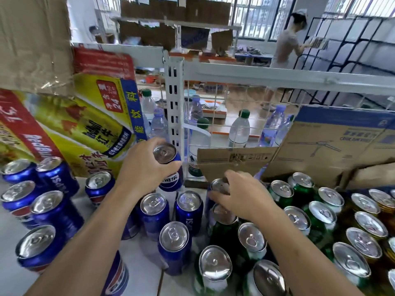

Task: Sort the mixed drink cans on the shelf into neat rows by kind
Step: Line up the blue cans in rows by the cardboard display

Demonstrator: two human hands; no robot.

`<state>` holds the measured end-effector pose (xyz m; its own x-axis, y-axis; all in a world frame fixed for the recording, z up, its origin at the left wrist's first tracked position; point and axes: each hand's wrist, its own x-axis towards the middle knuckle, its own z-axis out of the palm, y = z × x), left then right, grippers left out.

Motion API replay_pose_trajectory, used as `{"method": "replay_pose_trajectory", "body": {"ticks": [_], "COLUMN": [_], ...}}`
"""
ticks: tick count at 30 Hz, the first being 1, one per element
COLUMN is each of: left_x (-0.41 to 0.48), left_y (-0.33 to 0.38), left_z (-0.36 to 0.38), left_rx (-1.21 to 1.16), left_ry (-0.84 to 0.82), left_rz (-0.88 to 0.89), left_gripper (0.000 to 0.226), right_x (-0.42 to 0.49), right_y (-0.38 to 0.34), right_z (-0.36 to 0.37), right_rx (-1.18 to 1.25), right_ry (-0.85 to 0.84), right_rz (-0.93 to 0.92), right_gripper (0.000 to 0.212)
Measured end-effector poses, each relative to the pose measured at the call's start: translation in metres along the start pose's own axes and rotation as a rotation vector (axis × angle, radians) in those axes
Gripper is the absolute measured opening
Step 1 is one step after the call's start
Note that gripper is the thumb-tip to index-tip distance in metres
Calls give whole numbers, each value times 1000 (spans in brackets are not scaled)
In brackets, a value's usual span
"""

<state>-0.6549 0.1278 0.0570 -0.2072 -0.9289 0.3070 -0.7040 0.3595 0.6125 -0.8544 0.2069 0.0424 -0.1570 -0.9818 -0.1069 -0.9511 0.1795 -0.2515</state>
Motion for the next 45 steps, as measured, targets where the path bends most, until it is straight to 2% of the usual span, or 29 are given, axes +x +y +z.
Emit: {"method": "replay_pose_trajectory", "body": {"ticks": [2, 5, 7, 11, 13, 16, 18, 21, 23, 25, 26, 30, 33, 36, 38, 40, 42, 45], "left_x": [1, 1, 1, 3, 0, -13, -20, -21, -21, -23, -25, -41, -58, -76, -85, -90, -92, -90], "left_y": [-3, -20, -33, -42, -39, -26, -14, -4, -3, 5, 8, 15, 6, -15, -31, -48, -66, -82], "left_z": [3, 17, 28, 38, 38, 39, 43, 52, 55, 42, 31, -34, -73, -96, -105, -108, -106, -98], "left_rx": [65, 177, 319, 565, 564, 366, 353, 508, 513, 435, 346, -5, -211, -163, -92, -5, 46, 103], "left_ry": [-56, -229, -302, -350, -339, -349, -475, -677, -634, -508, -447, -232, -65, 110, 168, 168, 119, 35], "left_rz": [-19, -63, -68, 10, 61, 156, 201, 167, 156, 170, 163, 96, 69, 31, -37, -106, -168, -230], "left_gripper": [55, 59, 62, 60, 53, 51, 55, 69, 68, 58, 53, 62, 52, 53, 54, 60, 64, 45], "right_x": [12, 28, 32, 32, 29, 24, 20, 14, 9, 4, 3, 2, -2, -14, -23, -32, -37, -40], "right_y": [-1, -4, -5, -4, -4, -5, -7, -9, -9, -9, -9, -16, -34, -56, -70, -85, -96, -110], "right_z": [2, 13, 20, 20, 18, 11, 3, -4, -3, -1, -1, -1, 1, -2, -7, -10, -6, 9], "right_rx": [25, -5, -27, 59, 84, 137, 164, 177, 188, 224, 253, 377, 354, 366, 420, 481, 501, 446], "right_ry": [20, -100, -124, -33, 31, 133, 184, 244, 281, 330, 351, 370, 379, 457, 517, 529, 472, 365], "right_rz": [21, 22, 35, 69, 60, 46, 42, 27, 23, 34, 38, 8, -48, -164, -267, -374, -467, -574], "right_gripper": [50, 63, 62, 51, 46, 48, 56, 57, 55, 55, 55, 57, 55, 49, 47, 48, 53, 56]}}
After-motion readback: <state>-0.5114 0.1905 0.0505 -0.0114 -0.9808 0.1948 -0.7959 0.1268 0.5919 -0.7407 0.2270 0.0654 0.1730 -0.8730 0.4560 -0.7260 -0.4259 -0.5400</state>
